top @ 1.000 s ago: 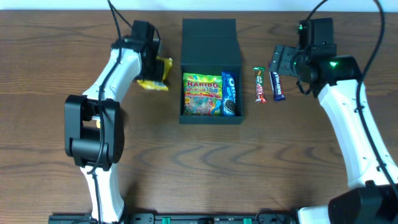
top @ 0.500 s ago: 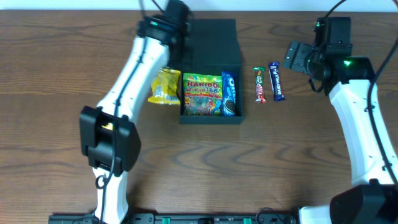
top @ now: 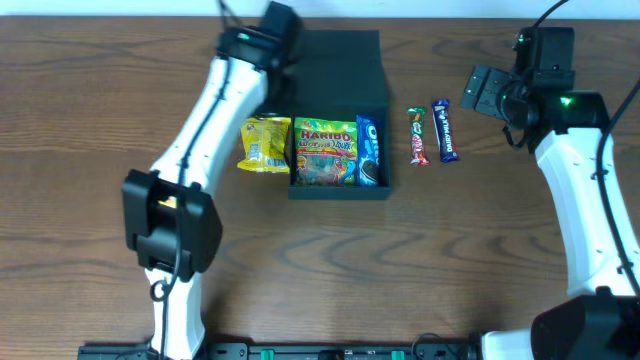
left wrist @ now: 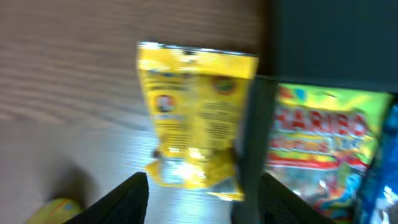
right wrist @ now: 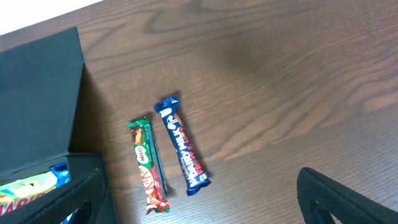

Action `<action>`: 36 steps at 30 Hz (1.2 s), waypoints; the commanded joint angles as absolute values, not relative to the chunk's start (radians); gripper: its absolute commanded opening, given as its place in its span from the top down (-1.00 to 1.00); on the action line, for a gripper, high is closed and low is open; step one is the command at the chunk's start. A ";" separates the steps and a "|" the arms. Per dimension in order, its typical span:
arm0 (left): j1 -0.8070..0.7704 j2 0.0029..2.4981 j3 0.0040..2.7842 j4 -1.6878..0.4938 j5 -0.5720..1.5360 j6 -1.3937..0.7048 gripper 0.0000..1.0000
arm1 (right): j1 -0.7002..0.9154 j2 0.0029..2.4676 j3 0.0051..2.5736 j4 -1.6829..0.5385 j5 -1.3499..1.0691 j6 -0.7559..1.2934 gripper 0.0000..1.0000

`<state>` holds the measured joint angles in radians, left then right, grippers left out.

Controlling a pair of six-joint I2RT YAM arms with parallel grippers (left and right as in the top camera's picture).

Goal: Pack container
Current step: 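Grasp the yellow Hacks bag with the left gripper and lift it, then lower the Hacks bag into the box with the left gripper and release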

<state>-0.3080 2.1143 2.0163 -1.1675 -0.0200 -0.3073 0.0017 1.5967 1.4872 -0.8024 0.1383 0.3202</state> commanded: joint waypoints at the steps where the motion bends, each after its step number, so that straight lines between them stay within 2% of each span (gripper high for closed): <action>1: -0.255 2.111 2.029 -1.185 0.027 -0.280 -0.15 | -0.007 1.599 1.489 -0.802 0.141 0.305 -0.96; 11: -0.218 2.111 1.797 -1.081 0.083 -0.238 -0.18 | -0.007 1.599 1.489 -0.796 0.121 0.306 -0.97; 14: -0.219 2.111 1.744 -1.031 0.083 -0.224 -0.29 | -0.007 1.599 1.489 -0.796 0.119 0.306 -0.97; 19: -0.218 2.111 1.674 -0.975 0.141 -0.192 -0.33 | -0.007 1.599 1.489 -0.797 0.107 0.307 -0.97; 24: -0.237 2.111 1.632 -0.926 0.146 -0.156 -0.47 | -0.007 1.599 1.489 -0.797 0.100 0.310 -0.98; 27: -0.241 2.111 1.600 -0.895 0.147 -0.155 -0.48 | -0.007 1.599 1.489 -0.797 0.100 0.310 -0.98; 28: -0.242 2.111 1.589 -0.888 0.147 -0.155 -0.46 | -0.007 1.599 1.489 -0.797 0.100 0.310 -0.97; 36: -0.242 2.112 1.573 -0.882 0.146 -0.157 0.38 | -0.007 1.599 1.489 -0.797 0.101 0.310 -0.98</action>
<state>-0.2432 2.1132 1.5795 -0.8810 0.1551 -0.1574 0.0017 1.5967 1.4872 -0.7956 0.1043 0.3202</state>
